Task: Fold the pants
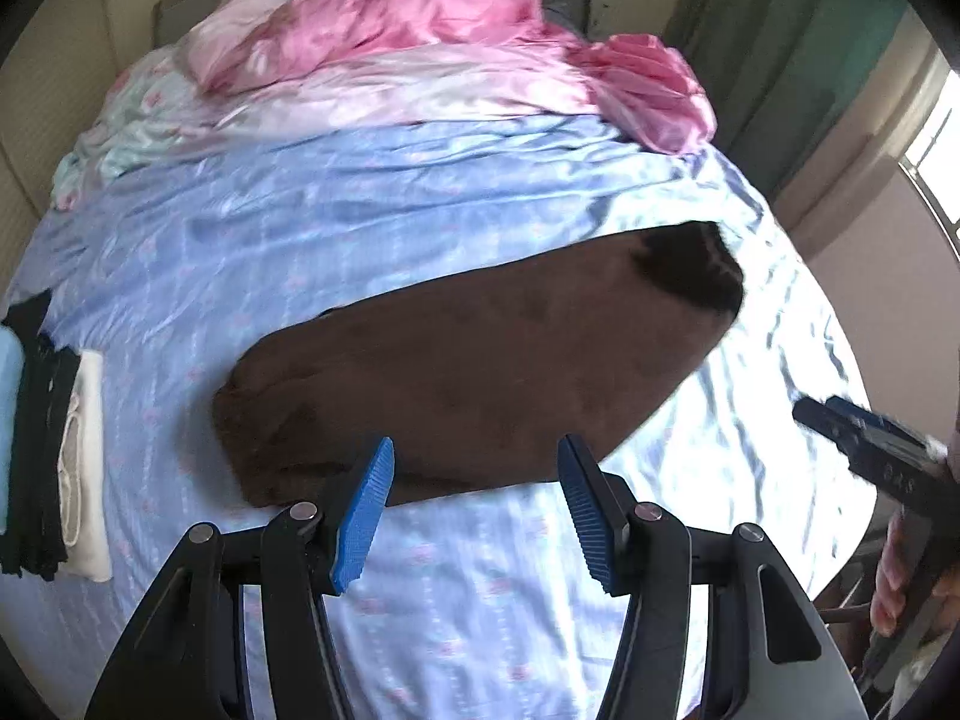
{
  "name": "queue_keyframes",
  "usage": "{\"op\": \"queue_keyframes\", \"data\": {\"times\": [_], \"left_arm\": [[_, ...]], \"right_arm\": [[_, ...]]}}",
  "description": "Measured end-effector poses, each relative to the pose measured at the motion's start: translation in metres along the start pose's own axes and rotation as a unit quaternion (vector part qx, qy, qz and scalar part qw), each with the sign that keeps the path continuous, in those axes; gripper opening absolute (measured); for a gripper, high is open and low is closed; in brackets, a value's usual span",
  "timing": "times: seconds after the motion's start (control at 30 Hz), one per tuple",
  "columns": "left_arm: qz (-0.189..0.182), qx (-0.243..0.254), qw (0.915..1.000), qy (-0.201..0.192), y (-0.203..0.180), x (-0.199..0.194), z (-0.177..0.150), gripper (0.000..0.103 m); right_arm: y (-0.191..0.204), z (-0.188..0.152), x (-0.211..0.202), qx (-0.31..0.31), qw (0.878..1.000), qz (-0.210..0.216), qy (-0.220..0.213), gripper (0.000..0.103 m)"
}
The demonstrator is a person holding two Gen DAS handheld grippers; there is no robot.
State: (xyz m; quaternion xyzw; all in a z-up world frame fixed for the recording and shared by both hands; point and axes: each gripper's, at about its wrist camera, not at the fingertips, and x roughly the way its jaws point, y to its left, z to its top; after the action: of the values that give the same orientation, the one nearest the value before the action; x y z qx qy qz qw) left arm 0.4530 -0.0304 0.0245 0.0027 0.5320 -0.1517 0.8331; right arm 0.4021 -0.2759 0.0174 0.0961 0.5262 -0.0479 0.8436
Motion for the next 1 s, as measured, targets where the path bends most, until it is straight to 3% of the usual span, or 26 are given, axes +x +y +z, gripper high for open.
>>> {"op": "queue_keyframes", "data": {"times": [0.13, 0.27, 0.33, 0.43, 0.73, 1.0], "left_arm": [[0.008, 0.014, 0.9998, -0.008, -0.040, 0.002, 0.009, 0.056], [0.011, -0.003, 0.9998, -0.014, -0.075, 0.013, 0.020, 0.056], [0.012, -0.013, 0.9997, -0.017, -0.093, 0.022, 0.028, 0.056], [0.026, -0.019, 0.9992, -0.022, -0.116, 0.036, 0.039, 0.056], [0.055, -0.039, 0.9976, -0.018, -0.157, 0.080, 0.067, 0.056], [0.067, -0.034, 0.9972, 0.004, -0.173, 0.108, 0.069, 0.056]], "right_arm": [[-0.027, 0.021, -0.007, -0.009, 1.000, 0.001, -0.023, 0.062], [-0.057, 0.052, 0.001, -0.031, 0.999, 0.015, -0.033, 0.064], [-0.069, 0.069, 0.008, -0.049, 0.998, 0.024, -0.039, 0.075], [-0.084, 0.094, 0.020, -0.083, 0.995, 0.027, -0.054, 0.080], [-0.112, 0.165, 0.091, -0.113, 0.989, 0.092, -0.035, 0.080], [-0.121, 0.177, 0.160, -0.120, 0.987, 0.106, -0.002, 0.080]]}}
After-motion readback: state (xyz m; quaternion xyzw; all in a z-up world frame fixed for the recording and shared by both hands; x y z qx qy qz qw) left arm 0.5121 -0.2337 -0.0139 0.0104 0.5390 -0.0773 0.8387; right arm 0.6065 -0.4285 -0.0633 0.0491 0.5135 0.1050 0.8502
